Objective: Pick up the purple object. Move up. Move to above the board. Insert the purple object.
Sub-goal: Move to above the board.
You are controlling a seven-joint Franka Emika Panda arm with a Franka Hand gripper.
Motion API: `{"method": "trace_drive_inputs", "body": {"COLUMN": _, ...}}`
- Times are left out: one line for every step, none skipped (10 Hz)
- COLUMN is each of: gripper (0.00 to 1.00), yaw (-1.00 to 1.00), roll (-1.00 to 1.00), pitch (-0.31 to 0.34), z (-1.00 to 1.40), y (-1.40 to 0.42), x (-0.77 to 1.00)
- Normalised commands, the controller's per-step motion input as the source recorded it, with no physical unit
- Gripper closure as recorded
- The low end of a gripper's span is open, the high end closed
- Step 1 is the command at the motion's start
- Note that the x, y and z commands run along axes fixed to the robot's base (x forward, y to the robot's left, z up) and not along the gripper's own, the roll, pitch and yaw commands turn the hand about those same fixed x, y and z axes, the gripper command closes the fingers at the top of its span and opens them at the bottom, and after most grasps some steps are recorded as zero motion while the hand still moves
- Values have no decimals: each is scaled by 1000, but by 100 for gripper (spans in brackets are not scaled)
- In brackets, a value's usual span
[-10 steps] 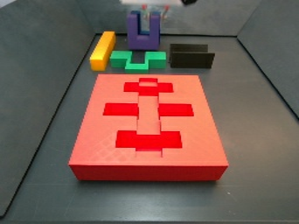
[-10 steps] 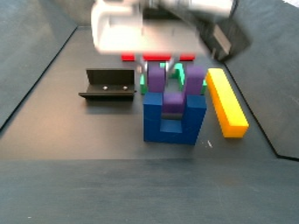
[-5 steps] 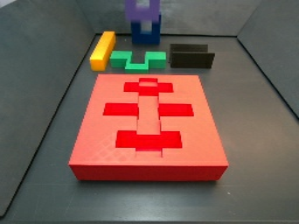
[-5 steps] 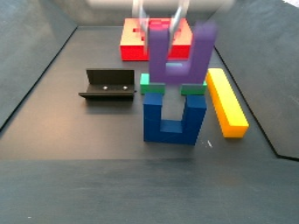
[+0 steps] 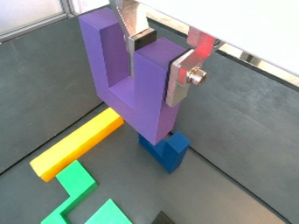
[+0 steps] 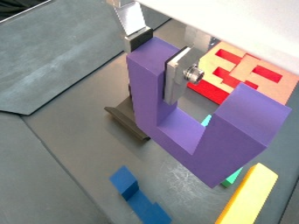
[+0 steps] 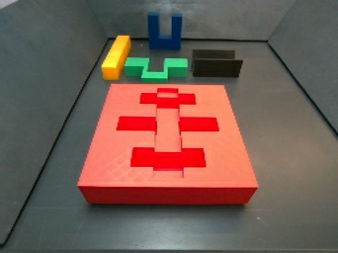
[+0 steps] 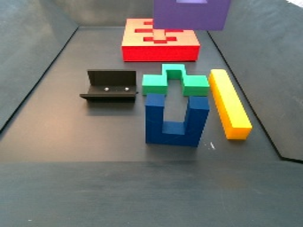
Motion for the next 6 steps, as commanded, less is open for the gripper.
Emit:
{"method": "trace_drive_inputs", "body": {"gripper": 100, "yaw": 70, "roll": -48, "pitch": 277, "z": 176, "y": -1400, "x": -105}}
{"method": "trace_drive_inputs", "body": {"gripper": 100, "yaw": 74, "roll": -26, "pitch": 259, "z": 162, "y": -1400, "x": -108}}
{"method": "trace_drive_inputs", "body": {"gripper": 100, "yaw": 56, "roll": 28, "pitch": 173, "z": 162, "y": -1400, "x": -110}}
{"method": "trace_drive_inputs", "body": {"gripper": 100, "yaw": 32, "roll": -14, "pitch": 96, "z": 159, "y": -1400, "x": -112}}
{"method": "trace_drive_inputs", "body": {"gripper": 100, "yaw": 23, "roll": -1, "pitch": 38, "z": 165, "y": -1400, "x": -113}}
{"method": "trace_drive_inputs", "body": {"gripper": 100, "yaw": 17, "roll": 7, "pitch": 15, "z": 168, "y": -1400, "x": -117}}
